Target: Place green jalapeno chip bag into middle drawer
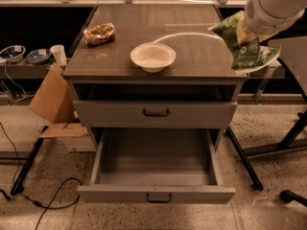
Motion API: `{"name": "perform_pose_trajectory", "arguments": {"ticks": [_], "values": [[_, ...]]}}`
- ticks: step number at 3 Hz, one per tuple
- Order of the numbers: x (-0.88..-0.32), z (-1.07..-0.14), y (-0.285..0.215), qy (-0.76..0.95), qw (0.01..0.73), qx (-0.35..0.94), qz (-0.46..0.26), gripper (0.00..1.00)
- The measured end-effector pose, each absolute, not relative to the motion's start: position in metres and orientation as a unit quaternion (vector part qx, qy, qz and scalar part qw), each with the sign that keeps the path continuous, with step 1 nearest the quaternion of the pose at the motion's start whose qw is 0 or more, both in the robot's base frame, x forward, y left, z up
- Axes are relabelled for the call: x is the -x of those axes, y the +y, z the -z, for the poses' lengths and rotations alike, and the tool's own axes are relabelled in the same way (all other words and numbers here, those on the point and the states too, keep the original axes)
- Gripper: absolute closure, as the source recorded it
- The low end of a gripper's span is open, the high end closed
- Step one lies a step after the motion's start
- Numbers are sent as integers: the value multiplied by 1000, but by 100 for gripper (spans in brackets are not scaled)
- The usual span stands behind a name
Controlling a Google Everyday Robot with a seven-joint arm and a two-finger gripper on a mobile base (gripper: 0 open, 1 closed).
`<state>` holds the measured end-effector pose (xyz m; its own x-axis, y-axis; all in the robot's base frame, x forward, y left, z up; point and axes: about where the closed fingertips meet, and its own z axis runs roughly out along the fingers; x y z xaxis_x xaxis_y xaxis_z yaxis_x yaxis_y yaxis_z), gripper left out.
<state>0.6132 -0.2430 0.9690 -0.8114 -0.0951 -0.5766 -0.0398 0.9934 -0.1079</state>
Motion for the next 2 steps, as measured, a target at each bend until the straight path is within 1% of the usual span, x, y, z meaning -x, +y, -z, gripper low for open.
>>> {"name": "perform_pose_trajectory", "arguments": {"ticks": [1, 2], "values": [[-603, -954, -214, 952, 288, 103, -15, 100], [-577, -921, -139, 926, 275, 230, -121, 100]]}}
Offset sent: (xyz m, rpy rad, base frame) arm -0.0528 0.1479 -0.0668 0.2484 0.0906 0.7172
